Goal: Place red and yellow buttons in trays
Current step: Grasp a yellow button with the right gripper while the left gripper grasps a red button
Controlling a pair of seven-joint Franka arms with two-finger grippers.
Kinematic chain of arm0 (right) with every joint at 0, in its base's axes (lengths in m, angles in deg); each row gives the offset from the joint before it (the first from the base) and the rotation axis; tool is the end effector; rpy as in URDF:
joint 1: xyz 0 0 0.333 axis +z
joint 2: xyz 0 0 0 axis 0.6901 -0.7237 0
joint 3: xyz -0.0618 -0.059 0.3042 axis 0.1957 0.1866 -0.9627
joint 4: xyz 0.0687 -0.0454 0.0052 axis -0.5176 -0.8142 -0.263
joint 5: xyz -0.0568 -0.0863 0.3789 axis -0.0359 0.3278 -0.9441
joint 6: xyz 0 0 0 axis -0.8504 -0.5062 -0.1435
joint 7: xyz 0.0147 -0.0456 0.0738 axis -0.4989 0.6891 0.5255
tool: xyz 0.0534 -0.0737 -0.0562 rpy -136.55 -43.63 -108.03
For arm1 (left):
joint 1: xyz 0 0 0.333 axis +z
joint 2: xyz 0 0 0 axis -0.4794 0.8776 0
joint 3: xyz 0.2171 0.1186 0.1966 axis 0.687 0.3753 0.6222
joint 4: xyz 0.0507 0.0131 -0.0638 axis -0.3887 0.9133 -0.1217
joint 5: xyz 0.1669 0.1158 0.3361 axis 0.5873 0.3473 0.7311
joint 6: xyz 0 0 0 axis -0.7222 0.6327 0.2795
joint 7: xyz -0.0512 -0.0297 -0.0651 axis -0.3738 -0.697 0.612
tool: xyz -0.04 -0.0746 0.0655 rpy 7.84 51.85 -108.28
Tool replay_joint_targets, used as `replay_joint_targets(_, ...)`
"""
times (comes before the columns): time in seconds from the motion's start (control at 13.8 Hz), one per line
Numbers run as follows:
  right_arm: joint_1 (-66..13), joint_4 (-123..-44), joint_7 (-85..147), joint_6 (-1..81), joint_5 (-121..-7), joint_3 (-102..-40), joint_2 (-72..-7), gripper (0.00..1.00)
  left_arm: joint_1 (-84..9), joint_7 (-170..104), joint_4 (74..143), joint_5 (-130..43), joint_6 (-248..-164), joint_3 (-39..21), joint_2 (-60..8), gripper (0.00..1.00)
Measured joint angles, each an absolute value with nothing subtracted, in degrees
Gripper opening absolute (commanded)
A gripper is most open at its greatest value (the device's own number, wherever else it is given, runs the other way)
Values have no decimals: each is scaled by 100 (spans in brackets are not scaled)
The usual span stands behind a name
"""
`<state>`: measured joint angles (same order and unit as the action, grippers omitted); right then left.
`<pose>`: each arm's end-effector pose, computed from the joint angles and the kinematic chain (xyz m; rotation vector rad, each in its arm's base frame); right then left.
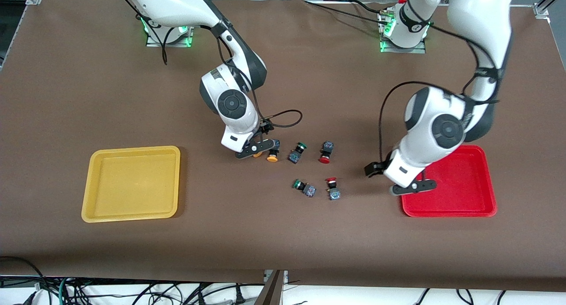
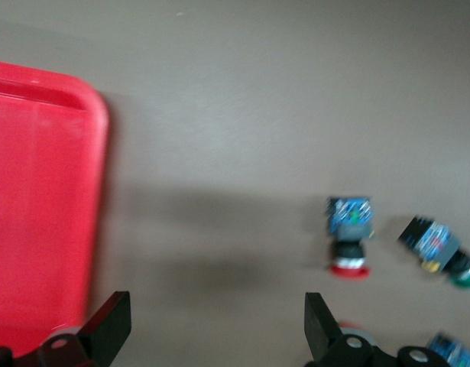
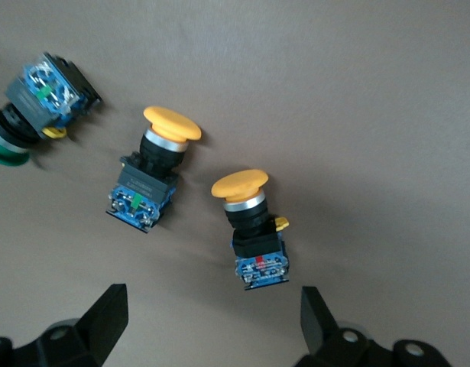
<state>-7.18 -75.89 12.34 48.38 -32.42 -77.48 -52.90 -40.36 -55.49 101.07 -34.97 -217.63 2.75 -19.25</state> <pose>0.5443 0.4184 0.2450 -3.0495 -0.5459 0.1774 0.6652 -0.2047 0.3061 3.0382 0.3232 0.0565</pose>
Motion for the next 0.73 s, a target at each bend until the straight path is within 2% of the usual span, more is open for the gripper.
replay_joint_targets(0.58, -725, -8001, 1324, 5793, -3199, -7699, -5541, 100, -4838, -6926, 8854, -2416, -22465, 382, -468, 100)
replay_joint_targets(0.65, -719, -8005, 1326, 5884, -3195, -7702, -5613, 99, -5006, -6955, 8696, -2224, -22468, 483, -278, 100)
replay_joint_targets(0.73, -712, -8005, 1328, 5926, -3194, -7703, -5659, 91, -5174, -7014, 8612, -2090, -22469, 592, -135, 100)
